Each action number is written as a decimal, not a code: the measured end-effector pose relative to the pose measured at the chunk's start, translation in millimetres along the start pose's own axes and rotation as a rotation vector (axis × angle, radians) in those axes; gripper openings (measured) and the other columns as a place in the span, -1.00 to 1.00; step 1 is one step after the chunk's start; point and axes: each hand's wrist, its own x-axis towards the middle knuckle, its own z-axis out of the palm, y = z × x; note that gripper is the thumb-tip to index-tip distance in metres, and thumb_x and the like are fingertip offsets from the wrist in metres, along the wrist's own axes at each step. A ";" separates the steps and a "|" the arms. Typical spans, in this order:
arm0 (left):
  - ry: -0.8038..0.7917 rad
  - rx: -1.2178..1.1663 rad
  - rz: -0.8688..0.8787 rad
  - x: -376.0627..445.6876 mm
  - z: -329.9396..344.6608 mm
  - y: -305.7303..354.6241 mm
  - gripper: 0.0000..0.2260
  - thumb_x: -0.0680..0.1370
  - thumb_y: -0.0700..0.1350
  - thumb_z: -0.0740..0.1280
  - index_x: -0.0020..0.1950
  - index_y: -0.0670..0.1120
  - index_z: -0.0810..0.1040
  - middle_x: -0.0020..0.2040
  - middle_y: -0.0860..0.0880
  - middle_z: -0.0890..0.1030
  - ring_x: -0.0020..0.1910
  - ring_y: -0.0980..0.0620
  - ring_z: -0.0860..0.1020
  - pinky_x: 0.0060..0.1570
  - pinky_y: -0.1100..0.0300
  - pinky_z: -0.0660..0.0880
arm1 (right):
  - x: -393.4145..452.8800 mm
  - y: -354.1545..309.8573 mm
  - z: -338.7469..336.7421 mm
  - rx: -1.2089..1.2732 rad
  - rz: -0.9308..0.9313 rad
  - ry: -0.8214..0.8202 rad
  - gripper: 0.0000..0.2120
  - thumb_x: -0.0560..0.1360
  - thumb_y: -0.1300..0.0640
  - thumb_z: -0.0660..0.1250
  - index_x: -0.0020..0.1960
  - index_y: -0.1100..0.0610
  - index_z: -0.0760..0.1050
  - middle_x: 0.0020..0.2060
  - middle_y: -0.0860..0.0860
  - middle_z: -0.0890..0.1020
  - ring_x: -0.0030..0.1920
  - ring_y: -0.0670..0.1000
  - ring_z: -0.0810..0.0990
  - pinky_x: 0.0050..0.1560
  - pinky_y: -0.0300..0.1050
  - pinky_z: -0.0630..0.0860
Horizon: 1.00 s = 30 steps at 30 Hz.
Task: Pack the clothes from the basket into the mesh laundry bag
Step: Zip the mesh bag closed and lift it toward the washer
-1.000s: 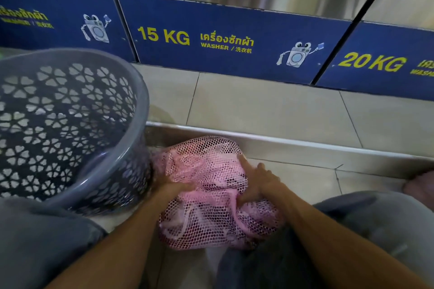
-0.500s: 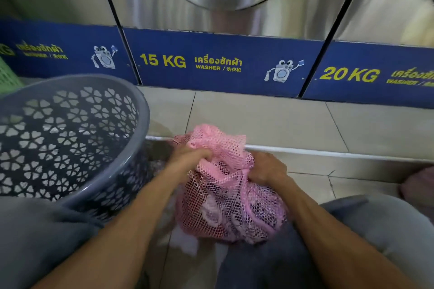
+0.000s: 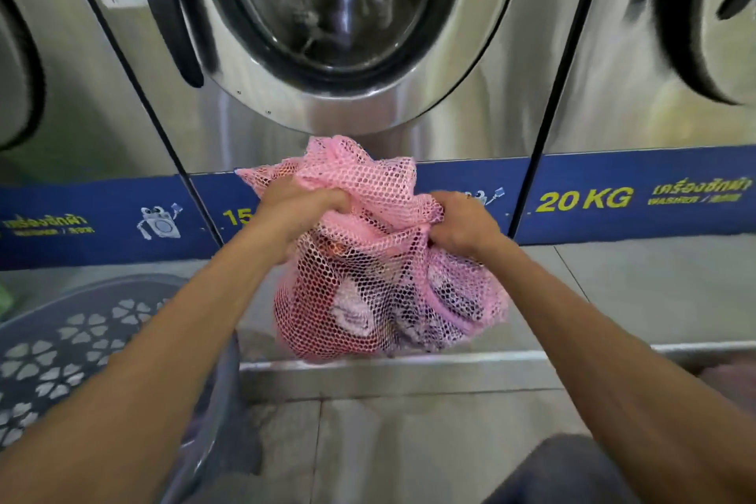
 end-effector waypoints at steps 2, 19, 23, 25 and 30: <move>0.002 -0.002 -0.026 39.9 2.4 -3.5 -0.65 0.36 -0.13 0.57 0.09 -0.13 0.57 -0.18 0.06 0.50 -0.24 0.14 0.44 -0.17 0.28 0.37 | 37.8 1.4 2.3 -0.037 0.002 -0.032 -0.67 0.39 0.07 0.35 0.12 0.12 0.64 0.06 0.14 0.72 0.12 0.24 0.65 0.18 0.09 0.57; 0.170 0.370 -0.093 215.4 90.6 -166.7 -0.28 0.34 0.21 0.55 0.32 -0.11 0.37 0.24 -0.18 0.60 0.20 -0.26 0.57 0.25 -0.10 0.47 | 173.1 113.8 146.6 -0.264 0.122 -0.092 -0.80 0.57 0.12 0.27 0.14 -0.04 0.58 0.03 0.09 0.69 0.12 0.23 0.65 0.06 0.11 0.57; 0.069 0.362 -0.160 204.8 81.8 -158.1 -0.12 0.30 0.21 0.58 0.43 -0.09 0.23 0.34 -0.15 0.53 0.29 -0.25 0.52 0.31 -0.11 0.46 | 163.9 110.1 143.6 -0.324 0.128 -0.122 -0.75 0.61 0.05 0.24 0.24 -0.06 0.57 0.08 0.10 0.71 0.11 0.24 0.67 0.07 0.14 0.62; -0.060 0.336 -0.217 194.7 67.9 -141.8 0.03 0.25 0.22 0.61 0.53 -0.10 0.15 0.44 -0.12 0.45 0.40 -0.22 0.44 0.39 -0.09 0.40 | 160.7 106.6 133.2 -0.378 0.146 -0.203 -0.73 0.60 0.02 0.23 0.27 -0.07 0.54 0.13 0.10 0.70 0.15 0.24 0.65 0.15 0.22 0.62; -0.246 0.650 -0.149 185.5 16.2 -104.9 -0.22 0.09 0.45 0.53 0.05 -0.10 0.59 0.04 -0.06 0.67 -0.03 -0.07 0.62 -0.10 0.06 0.54 | 168.8 97.1 104.8 -0.567 0.152 -0.311 -0.61 0.49 0.05 0.34 0.31 -0.01 0.51 0.26 0.08 0.60 0.35 0.27 0.50 0.31 0.24 0.49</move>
